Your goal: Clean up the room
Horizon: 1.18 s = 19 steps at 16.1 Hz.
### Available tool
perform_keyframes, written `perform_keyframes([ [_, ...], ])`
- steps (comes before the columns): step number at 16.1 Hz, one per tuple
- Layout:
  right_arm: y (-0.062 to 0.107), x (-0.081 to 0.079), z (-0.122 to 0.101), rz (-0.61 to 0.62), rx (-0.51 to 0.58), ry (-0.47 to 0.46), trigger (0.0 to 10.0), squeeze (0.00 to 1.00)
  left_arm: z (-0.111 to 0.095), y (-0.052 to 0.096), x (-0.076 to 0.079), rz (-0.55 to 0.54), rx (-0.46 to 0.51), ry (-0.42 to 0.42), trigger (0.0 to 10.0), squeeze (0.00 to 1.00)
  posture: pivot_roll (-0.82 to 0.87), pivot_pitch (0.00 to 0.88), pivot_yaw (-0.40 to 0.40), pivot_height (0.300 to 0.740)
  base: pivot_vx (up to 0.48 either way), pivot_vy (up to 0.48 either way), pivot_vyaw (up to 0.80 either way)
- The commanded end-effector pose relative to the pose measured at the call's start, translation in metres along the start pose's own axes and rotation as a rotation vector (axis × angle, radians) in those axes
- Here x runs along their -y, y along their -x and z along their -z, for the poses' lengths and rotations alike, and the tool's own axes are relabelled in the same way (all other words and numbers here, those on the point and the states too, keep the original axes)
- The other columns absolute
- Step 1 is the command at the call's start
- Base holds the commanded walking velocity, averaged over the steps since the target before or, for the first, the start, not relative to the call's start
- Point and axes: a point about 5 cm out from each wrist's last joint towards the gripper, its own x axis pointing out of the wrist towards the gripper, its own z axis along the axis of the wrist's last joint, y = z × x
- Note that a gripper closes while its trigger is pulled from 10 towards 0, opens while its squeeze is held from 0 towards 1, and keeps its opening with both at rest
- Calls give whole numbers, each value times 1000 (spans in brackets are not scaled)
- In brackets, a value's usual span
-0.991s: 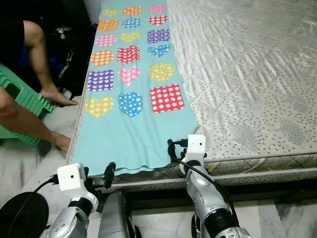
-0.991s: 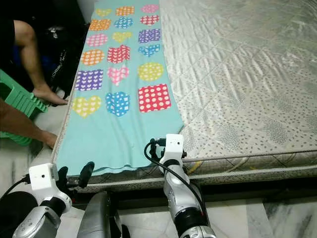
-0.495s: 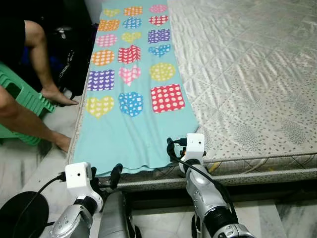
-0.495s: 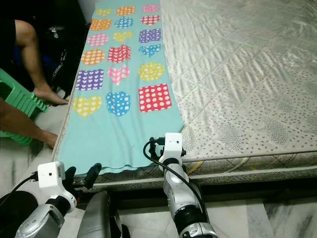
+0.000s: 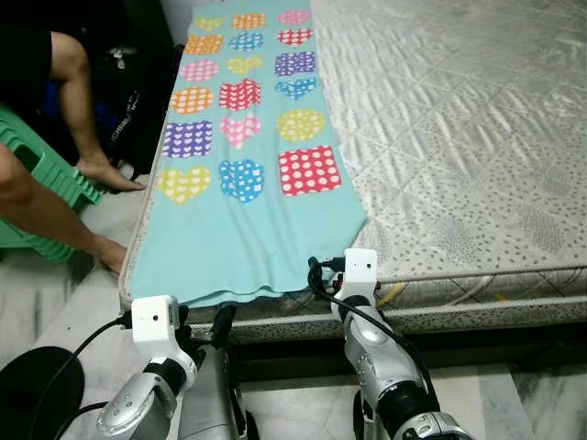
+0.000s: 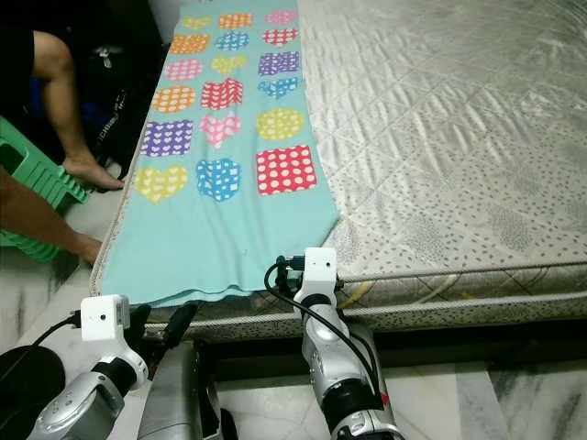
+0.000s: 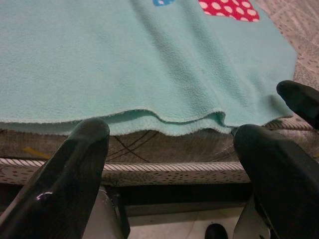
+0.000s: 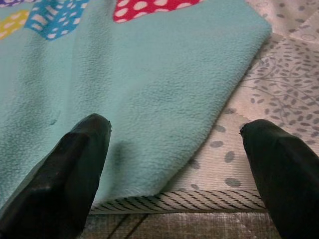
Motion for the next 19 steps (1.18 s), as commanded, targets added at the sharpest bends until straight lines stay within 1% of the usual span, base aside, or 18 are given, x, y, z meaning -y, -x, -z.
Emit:
perform_keyframes([
  [1,-1,-9,-3,-15,12,-23,10000,0,1,1,-5,-10,-15,-8,10000,0,18,145,106,500,0,0,0],
  [5,-2,-9,-2,-18,12,-21,10000,0,2,1,-4,-8,-19,-5,10000,0,18,144,105,500,0,0,0],
  [8,-3,-14,-1,-30,-19,-31,10000,0,2,0,-3,-5,-21,-5,10000,0,21,144,104,500,0,0,0],
  [9,-6,-23,-6,-27,-26,-28,4118,0,2,0,-4,-4,-24,-3,10000,0,19,147,105,500,0,0,0],
  [10,-9,-30,-11,-24,-24,-49,0,0,2,-1,-4,-3,-25,-4,10000,0,25,146,105,500,0,0,0],
  [11,-10,-35,-15,-29,-15,-52,0,0,2,-1,-4,-3,-23,-7,10000,0,29,141,105,500,0,0,0],
  [12,-9,-38,-12,-44,-30,-55,0,0,2,-2,-4,-4,-23,-10,10000,0,29,139,106,500,0,0,0],
  [15,-7,-31,-2,-33,-72,-51,0,0,2,-3,-4,0,-21,-14,10000,0,28,135,105,500,0,0,0],
  [19,-5,-32,4,-53,-119,-66,0,0,2,-5,-4,2,-22,-15,10000,0,26,128,107,500,0,0,0],
])
